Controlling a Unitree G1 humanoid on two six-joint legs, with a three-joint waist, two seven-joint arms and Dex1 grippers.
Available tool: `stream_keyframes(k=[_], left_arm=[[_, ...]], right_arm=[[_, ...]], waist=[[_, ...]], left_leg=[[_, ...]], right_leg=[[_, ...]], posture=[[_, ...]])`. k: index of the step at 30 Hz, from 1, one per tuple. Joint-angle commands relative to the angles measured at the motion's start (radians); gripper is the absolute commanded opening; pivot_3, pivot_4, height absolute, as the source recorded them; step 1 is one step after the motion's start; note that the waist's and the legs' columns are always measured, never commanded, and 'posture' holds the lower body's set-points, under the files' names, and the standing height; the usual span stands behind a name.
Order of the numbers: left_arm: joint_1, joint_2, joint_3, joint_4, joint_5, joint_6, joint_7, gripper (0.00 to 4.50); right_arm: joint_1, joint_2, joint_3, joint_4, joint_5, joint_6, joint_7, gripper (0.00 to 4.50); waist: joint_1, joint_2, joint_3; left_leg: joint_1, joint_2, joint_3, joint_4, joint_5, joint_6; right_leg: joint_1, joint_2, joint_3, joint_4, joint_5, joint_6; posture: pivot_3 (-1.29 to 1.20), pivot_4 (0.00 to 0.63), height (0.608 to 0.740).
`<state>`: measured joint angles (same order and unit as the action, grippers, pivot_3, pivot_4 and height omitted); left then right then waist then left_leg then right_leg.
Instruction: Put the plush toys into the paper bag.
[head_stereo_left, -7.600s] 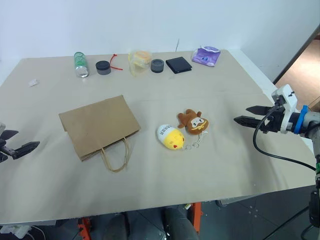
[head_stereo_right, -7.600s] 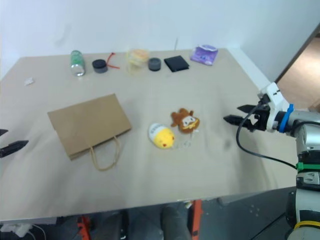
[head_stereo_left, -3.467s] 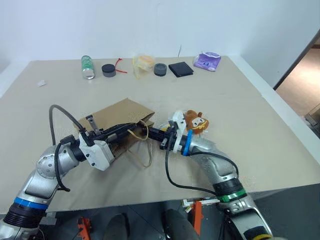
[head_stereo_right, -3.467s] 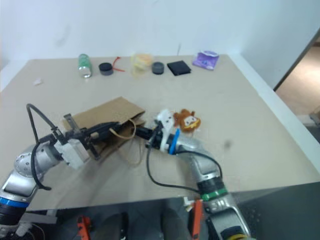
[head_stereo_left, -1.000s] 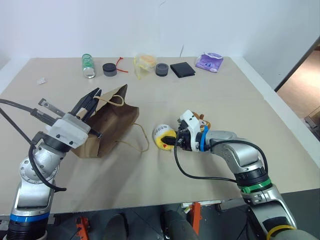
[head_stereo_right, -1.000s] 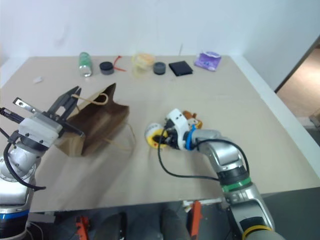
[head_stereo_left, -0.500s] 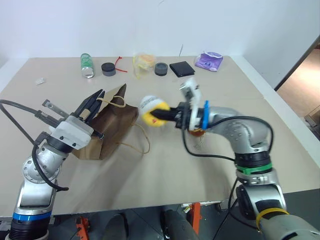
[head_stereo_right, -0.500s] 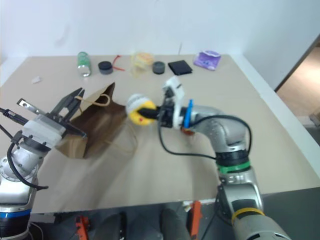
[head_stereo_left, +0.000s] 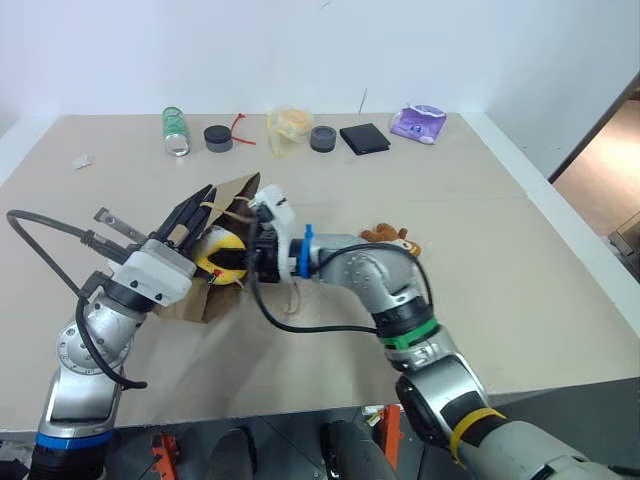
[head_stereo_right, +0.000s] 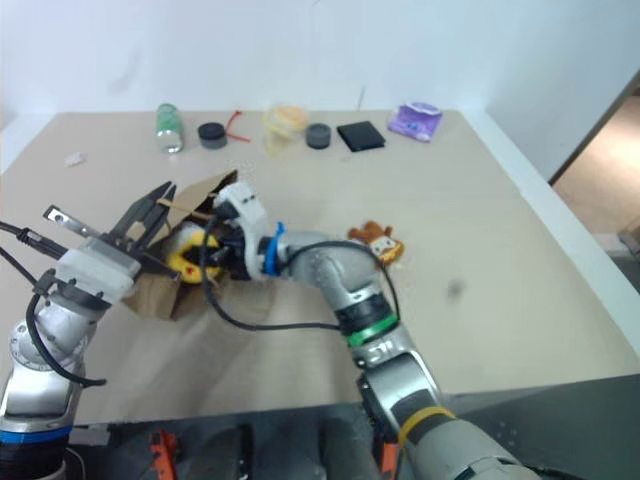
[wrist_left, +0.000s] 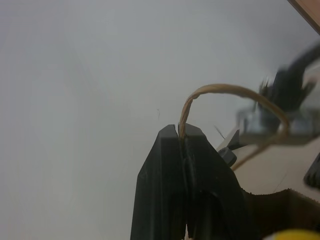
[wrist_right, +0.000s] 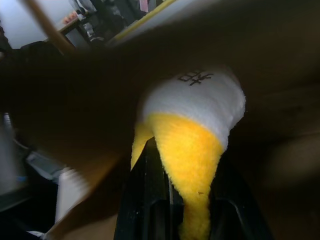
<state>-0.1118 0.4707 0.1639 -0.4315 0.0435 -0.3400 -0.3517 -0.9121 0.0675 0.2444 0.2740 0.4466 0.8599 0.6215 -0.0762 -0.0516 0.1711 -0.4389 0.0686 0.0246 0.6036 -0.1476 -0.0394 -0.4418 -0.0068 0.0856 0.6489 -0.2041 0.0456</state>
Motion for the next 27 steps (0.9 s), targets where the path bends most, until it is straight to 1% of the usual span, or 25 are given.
stream_keyframes(k=[1,2,4,5,6,8,9,12,16,17,20,23,25,27], left_arm=[[0.003,-0.003,0.013,-0.046,0.007,0.004,0.017,0.00],[0.004,-0.003,0.015,-0.047,0.006,0.005,0.017,0.00],[0.001,-0.001,0.020,-0.043,0.004,0.006,0.016,0.00],[-0.002,0.000,0.023,-0.038,0.002,0.006,0.016,0.00],[-0.005,0.001,0.025,-0.034,0.000,0.006,0.016,0.00],[-0.013,0.003,0.026,-0.025,-0.002,0.004,0.015,0.00],[-0.017,0.003,0.026,-0.019,-0.003,0.004,0.015,0.00],[-0.025,0.004,0.028,-0.009,-0.008,0.001,0.013,0.00],[-0.039,0.008,0.028,0.014,-0.015,-0.007,0.008,0.00],[-0.041,0.009,0.030,0.017,-0.016,-0.009,0.007,0.00],[-0.051,0.012,0.033,0.023,-0.021,-0.008,0.006,0.00],[-0.054,0.013,0.034,0.028,-0.024,-0.010,0.005,0.00],[-0.057,0.014,0.035,0.032,-0.028,-0.010,0.005,0.00],[-0.061,0.016,0.035,0.037,-0.030,-0.010,0.005,0.00]], right_arm=[[-0.014,-0.008,-0.024,-0.035,-0.008,-0.060,0.018,1.42],[-0.006,-0.018,-0.035,-0.057,0.000,-0.058,0.027,1.97],[0.015,-0.057,-0.060,-0.116,0.018,-0.054,0.048,2.82],[0.028,-0.086,-0.076,-0.153,0.033,-0.042,0.061,3.17],[0.042,-0.116,-0.087,-0.188,0.042,-0.037,0.075,3.63],[0.070,-0.185,-0.114,-0.256,0.066,-0.017,0.105,4.34],[0.082,-0.224,-0.129,-0.285,0.075,-0.012,0.121,4.43],[0.105,-0.323,-0.176,-0.344,0.113,0.012,0.159,4.43],[0.160,-0.498,-0.216,-0.402,0.135,0.035,0.240,4.43],[0.164,-0.520,-0.225,-0.403,0.140,0.036,0.246,4.43],[0.160,-0.623,-0.239,-0.316,0.054,0.013,0.195,4.43],[0.160,-0.700,-0.167,-0.208,-0.091,-0.029,0.132,4.43],[0.150,-0.709,-0.129,-0.127,-0.171,-0.050,0.077,4.43],[0.146,-0.713,-0.088,-0.070,-0.236,-0.075,0.054,4.43]], waist=[[0.002,0.000,0.000],[0.002,0.000,0.000],[0.002,0.000,0.000],[0.002,0.000,0.000],[0.002,0.000,0.000],[0.003,0.000,0.000],[0.004,0.000,0.000],[0.005,0.000,0.000],[0.003,0.000,0.000],[0.003,0.000,0.000],[0.002,0.000,0.000],[0.002,0.000,0.000],[0.003,0.000,0.000],[0.000,0.000,0.000]], left_leg=[[0.000,0.000,0.000,0.000,0.000,0.000],[-0.001,0.000,0.000,0.000,0.000,0.000],[-0.001,0.000,0.000,0.000,0.000,0.000],[-0.001,0.000,0.000,0.000,0.000,0.000],[-0.001,0.000,-0.001,0.000,0.000,0.000],[-0.001,0.000,-0.001,0.000,0.000,0.000],[-0.001,0.000,-0.001,0.000,0.000,0.000],[0.000,0.000,-0.001,0.000,0.000,0.000],[0.001,0.000,-0.001,0.000,0.000,0.000],[0.001,0.000,-0.001,0.000,0.000,0.000],[0.001,0.000,0.000,0.000,0.000,0.000],[0.001,0.000,0.000,0.000,0.000,0.000],[0.001,-0.001,0.001,0.001,0.000,0.000],[0.002,-0.001,0.001,0.001,0.000,0.000]], right_leg=[[0.000,0.000,0.000,0.000,0.000,0.000],[0.000,0.000,0.000,0.000,0.000,0.000],[0.000,0.000,0.000,0.000,0.000,0.000],[0.000,0.000,0.000,0.000,-0.001,0.000],[0.000,0.000,0.000,0.000,-0.001,0.000],[0.000,0.000,0.000,0.000,-0.001,0.000],[0.000,0.000,0.000,0.000,-0.001,0.000],[0.001,-0.001,0.000,0.000,-0.001,0.000],[0.000,0.000,0.000,0.000,-0.001,0.000],[0.001,0.000,0.000,0.000,-0.002,0.000],[0.000,0.000,0.001,0.000,-0.001,0.000],[0.001,0.000,0.001,0.000,-0.001,0.000],[0.001,-0.001,0.001,0.000,-0.001,0.001],[0.001,-0.001,0.002,0.000,-0.001,0.001]], posture=[[0.00,0.150,0.740],[0.00,0.150,0.740],[0.00,0.150,0.740],[0.00,0.150,0.740],[0.00,0.150,0.740],[0.00,0.150,0.740],[0.00,0.150,0.740],[0.00,0.150,0.740],[0.00,0.150,0.740],[0.00,0.150,0.740],[0.00,0.150,0.740],[0.00,0.150,0.740],[0.00,0.150,0.740],[0.00,0.150,0.740]])
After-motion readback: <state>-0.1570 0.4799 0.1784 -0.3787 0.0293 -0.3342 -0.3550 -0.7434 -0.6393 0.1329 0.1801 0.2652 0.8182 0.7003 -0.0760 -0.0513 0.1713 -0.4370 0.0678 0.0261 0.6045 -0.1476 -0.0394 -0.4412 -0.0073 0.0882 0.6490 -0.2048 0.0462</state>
